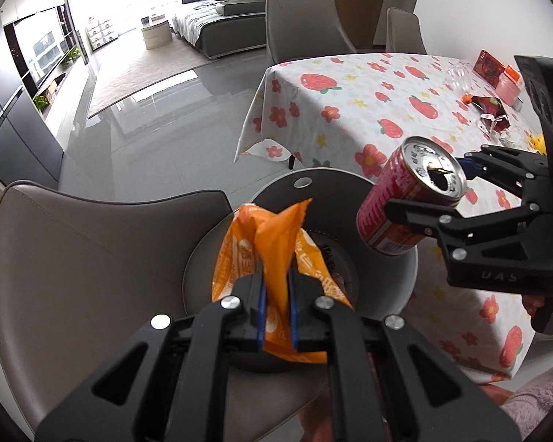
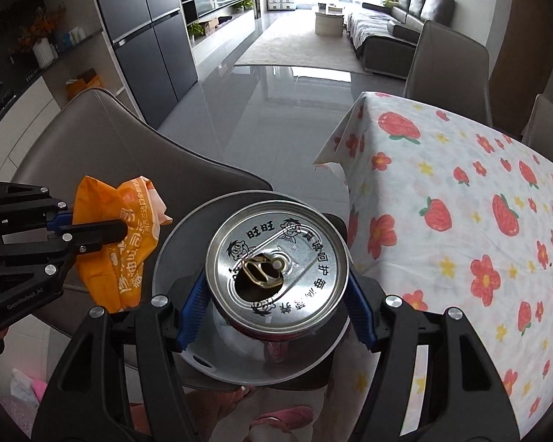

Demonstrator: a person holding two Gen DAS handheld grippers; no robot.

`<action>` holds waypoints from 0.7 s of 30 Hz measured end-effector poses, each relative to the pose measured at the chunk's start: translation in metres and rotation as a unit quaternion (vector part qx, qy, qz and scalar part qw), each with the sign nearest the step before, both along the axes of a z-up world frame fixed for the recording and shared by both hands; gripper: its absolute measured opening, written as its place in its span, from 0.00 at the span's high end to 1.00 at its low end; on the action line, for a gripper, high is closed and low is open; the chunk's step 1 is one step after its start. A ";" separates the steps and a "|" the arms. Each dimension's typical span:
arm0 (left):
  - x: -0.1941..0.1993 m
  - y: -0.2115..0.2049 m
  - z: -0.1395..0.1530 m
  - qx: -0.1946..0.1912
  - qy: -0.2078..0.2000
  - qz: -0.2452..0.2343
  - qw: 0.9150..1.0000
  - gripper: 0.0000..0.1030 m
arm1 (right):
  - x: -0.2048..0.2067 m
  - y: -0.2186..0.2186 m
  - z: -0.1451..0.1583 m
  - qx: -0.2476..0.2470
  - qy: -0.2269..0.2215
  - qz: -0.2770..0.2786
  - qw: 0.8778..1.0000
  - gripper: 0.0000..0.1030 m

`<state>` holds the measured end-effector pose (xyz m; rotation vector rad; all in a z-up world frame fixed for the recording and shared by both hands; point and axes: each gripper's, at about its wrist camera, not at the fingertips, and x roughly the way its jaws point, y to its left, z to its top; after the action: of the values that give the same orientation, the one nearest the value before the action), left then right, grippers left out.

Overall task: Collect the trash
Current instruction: 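Carry the orange bag and red can over the grey bin with both tools, then open the right tool over the bin while the left tool releases the orange bag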

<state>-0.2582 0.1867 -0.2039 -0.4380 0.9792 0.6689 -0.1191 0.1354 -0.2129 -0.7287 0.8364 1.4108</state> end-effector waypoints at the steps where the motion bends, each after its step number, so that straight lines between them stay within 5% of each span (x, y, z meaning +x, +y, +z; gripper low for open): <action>1: 0.001 0.002 -0.001 0.000 -0.001 -0.004 1.000 0.90 | -0.001 0.001 -0.001 -0.002 -0.003 -0.003 1.000 0.39; 5: 0.004 0.008 -0.006 -0.002 -0.005 -0.021 1.000 0.90 | -0.006 0.002 -0.002 -0.008 -0.010 -0.010 1.000 0.38; 8: 0.009 0.011 -0.011 -0.006 -0.004 -0.032 0.999 0.90 | -0.005 0.001 0.001 -0.003 0.001 -0.015 1.000 0.27; 21: 0.027 0.015 -0.027 -0.020 0.005 -0.068 0.998 0.84 | 0.012 -0.004 0.021 0.016 -0.017 -0.051 0.998 0.27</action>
<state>-0.2310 0.2013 -0.2312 -0.4005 1.0237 0.5306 -0.1066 0.1313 -0.1922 -0.6751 0.8119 1.3150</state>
